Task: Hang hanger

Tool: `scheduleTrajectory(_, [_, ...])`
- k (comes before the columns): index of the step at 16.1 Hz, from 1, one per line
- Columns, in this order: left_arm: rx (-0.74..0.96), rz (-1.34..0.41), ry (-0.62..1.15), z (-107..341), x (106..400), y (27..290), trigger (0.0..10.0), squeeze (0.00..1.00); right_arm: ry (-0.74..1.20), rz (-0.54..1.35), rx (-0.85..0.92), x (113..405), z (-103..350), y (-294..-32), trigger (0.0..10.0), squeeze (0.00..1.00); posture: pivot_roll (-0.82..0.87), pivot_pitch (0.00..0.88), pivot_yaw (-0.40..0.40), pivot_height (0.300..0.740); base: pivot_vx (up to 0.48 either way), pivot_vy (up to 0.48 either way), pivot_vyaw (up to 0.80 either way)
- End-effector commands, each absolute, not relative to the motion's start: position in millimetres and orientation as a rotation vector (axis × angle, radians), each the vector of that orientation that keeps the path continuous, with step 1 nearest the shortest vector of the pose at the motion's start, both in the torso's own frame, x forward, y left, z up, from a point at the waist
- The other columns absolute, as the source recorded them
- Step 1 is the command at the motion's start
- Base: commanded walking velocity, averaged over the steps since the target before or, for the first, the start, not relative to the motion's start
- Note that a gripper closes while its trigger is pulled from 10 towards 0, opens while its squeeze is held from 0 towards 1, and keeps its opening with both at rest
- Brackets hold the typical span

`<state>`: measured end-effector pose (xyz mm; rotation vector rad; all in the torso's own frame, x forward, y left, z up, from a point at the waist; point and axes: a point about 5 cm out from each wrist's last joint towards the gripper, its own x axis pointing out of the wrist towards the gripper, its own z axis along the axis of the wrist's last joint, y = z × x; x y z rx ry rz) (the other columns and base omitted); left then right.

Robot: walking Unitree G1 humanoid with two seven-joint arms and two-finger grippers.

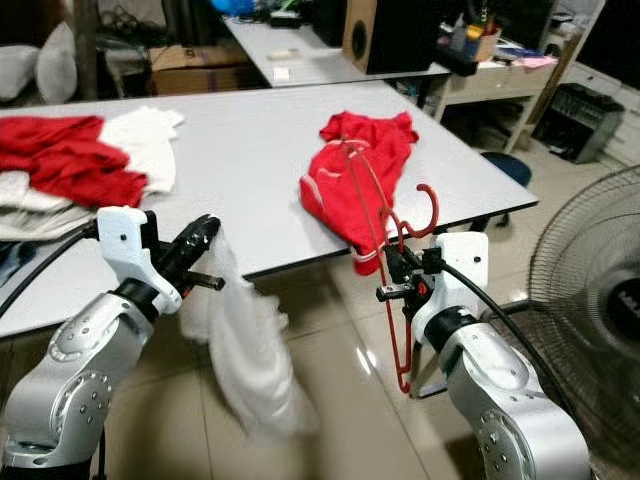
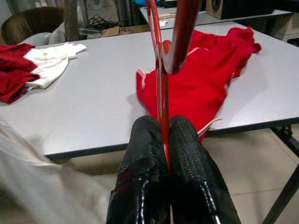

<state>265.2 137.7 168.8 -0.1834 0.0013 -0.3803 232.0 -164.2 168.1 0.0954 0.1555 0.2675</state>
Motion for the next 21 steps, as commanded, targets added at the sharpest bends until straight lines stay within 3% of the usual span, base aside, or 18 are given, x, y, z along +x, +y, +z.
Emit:
scheduleTrajectory(1, [-0.196, -0.416, -0.029, 175, 264, 132, 10.0, 0.00, 0.166, 0.261, 0.083, 230, 169, -167, 10.0, 0.00, -0.02, 0.000, -0.031, 0.740, 0.352, 0.000, -0.76])
scheduleTrajectory(6, [-0.183, -0.451, -0.037, 177, 265, 128, 10.0, 0.00, 0.149, 0.313, 0.077, 225, 173, -166, 10.0, 0.00, -0.02, 0.000, -0.032, 0.740, 0.353, 0.000, -0.56])
scheduleTrajectory(8, [-0.197, -0.509, -0.108, 202, 276, 122, 10.0, 0.00, 0.091, 0.581, 0.138, 211, 193, -164, 10.0, 0.00, -0.02, 0.000, -0.034, 0.740, 0.352, 0.000, 0.00])
scheduleTrajectory(10, [-0.132, -0.557, -0.168, 229, 305, 118, 10.0, 0.00, 0.108, 0.876, 0.076, 187, 213, -181, 10.0, 0.00, -0.02, 0.000, -0.033, 0.740, 0.356, 0.000, 0.00])
scheduleTrajectory(12, [-0.046, -0.546, -0.196, 250, 337, 125, 10.0, 0.00, 0.140, 0.999, 0.057, 179, 227, -196, 10.0, 0.00, -0.02, 0.000, -0.020, 0.740, 0.364, 0.000, 0.00])
scheduleTrajectory(15, [0.002, -0.527, -0.258, 286, 366, 133, 10.0, 0.00, 0.253, 1.142, -0.004, 173, 228, -197, 10.0, 0.00, -0.03, 0.000, -0.015, 0.740, 0.376, 0.000, 0.00])
scheduleTrajectory(17, [-0.009, -0.584, -0.342, 322, 375, 127, 10.0, 0.00, 0.396, 1.175, -0.084, 175, 212, -194, 10.0, 0.00, -0.02, 0.000, -0.018, 0.740, 0.377, 0.000, 0.00])
scheduleTrajectory(21, [0.082, -0.620, -0.362, 329, 382, 126, 10.0, 0.00, 0.398, 1.104, -0.222, 196, 201, -194, 10.0, 0.00, 0.00, 0.000, -0.032, 0.740, 0.386, 0.000, 0.00])
